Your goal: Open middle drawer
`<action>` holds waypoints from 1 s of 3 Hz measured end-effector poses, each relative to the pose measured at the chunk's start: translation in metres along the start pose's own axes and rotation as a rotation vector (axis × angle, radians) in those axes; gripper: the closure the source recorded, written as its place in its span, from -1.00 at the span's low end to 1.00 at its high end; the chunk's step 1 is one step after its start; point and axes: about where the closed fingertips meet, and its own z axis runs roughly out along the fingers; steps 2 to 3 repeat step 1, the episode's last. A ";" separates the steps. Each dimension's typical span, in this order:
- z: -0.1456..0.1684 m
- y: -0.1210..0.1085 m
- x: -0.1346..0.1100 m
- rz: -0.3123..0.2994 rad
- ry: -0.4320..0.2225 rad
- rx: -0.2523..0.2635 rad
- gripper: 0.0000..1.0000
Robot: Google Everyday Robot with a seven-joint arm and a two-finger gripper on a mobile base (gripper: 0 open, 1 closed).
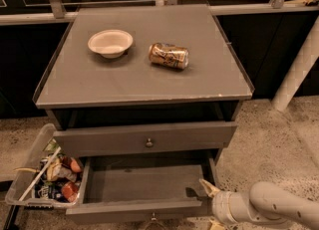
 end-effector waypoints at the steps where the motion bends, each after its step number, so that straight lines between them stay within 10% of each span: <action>1: 0.000 0.000 0.000 0.000 0.000 0.000 -1.00; 3: 0.000 0.000 0.000 0.000 0.000 0.000 -1.00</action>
Offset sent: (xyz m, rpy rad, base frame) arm 0.0000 0.0000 0.0000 0.0000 0.0000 0.0000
